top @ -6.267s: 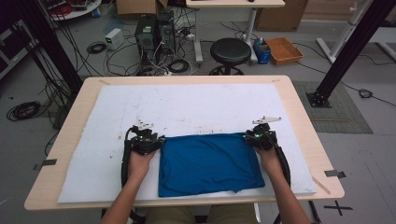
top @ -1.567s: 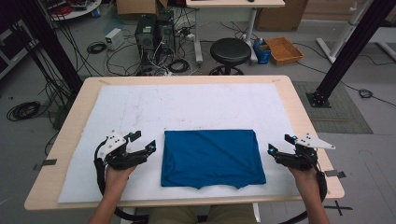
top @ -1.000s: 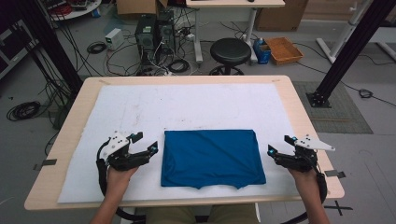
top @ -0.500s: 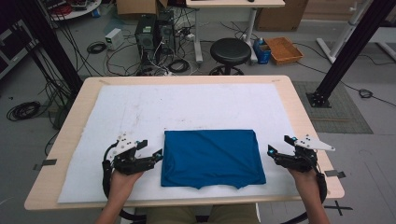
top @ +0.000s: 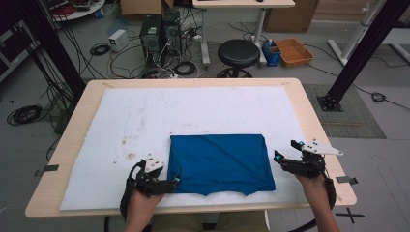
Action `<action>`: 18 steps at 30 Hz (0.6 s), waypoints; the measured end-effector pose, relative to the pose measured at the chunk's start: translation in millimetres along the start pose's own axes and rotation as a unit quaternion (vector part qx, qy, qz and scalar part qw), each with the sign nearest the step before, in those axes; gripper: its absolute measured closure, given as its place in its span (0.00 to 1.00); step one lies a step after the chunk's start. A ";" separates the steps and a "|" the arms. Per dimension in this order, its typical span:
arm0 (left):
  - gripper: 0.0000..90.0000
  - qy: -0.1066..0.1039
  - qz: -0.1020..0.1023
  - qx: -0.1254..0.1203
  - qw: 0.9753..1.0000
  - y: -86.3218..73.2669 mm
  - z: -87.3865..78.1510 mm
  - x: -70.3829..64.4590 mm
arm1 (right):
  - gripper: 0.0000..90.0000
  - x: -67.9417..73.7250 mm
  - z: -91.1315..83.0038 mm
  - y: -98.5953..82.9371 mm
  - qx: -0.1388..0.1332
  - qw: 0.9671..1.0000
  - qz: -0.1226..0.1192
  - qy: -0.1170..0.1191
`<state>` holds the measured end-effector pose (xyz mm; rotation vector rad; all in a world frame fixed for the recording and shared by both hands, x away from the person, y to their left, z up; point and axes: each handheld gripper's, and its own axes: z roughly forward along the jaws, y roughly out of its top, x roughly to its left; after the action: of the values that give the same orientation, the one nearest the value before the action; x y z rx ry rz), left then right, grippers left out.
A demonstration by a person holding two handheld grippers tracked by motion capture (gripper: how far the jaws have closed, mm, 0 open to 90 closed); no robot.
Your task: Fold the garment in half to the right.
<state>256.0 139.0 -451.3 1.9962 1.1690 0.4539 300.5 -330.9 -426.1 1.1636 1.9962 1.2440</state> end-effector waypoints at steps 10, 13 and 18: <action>0.84 -0.047 0.029 -0.012 0.998 -3.6 -2.6 -5.9 | 0.23 28.6 14.3 23.4 -0.012 0.998 -0.034 0.045; 0.90 -0.062 0.010 -0.017 0.998 -5.1 -2.0 -2.2 | 0.23 47.4 26.7 39.4 -0.009 0.995 -0.059 0.077; 0.92 -0.065 0.012 -0.013 0.998 -3.6 -1.6 -1.9 | 0.23 79.9 61.4 72.1 0.005 0.988 -0.085 0.130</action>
<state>251.9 139.1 -452.9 1.9888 1.0545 0.3447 336.2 -218.6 -388.0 0.8481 2.2394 1.3545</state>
